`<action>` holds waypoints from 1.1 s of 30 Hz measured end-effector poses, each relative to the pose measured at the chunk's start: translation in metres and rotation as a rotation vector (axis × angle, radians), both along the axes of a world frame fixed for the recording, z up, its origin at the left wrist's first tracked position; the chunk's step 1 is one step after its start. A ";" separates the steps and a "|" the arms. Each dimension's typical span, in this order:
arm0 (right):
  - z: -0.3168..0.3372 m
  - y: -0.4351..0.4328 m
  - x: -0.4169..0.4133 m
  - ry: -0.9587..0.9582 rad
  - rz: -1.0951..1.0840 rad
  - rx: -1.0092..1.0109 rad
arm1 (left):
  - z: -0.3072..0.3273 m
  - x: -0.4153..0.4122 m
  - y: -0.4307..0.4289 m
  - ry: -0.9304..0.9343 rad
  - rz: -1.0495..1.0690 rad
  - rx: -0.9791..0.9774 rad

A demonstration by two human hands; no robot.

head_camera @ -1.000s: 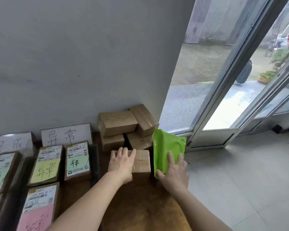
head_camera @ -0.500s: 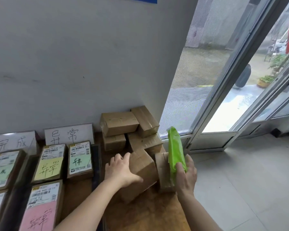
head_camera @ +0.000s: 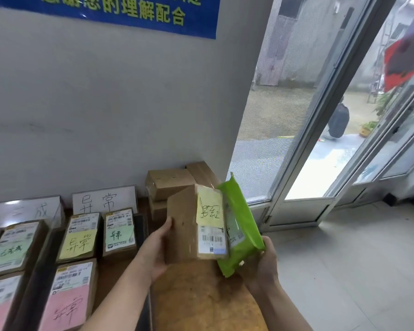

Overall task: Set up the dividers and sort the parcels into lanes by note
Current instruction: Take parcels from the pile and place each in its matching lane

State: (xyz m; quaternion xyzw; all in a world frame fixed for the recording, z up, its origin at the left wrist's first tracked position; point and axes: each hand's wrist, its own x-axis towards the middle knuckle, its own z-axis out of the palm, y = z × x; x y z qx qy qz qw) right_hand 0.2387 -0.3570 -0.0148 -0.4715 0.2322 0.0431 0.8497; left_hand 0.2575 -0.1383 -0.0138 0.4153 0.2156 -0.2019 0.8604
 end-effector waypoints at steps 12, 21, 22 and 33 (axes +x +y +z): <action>-0.001 -0.002 -0.003 -0.093 0.191 0.259 | 0.013 -0.008 -0.018 -0.340 0.026 0.553; 0.022 0.006 -0.005 -0.172 0.346 -0.115 | 0.029 -0.016 -0.016 -0.399 -0.053 0.578; 0.023 0.006 -0.004 -0.150 0.304 -0.184 | 0.030 -0.017 -0.016 -0.375 -0.053 0.564; 0.033 0.001 -0.020 -0.096 0.217 -0.047 | 0.042 -0.071 -0.014 -0.323 0.343 0.086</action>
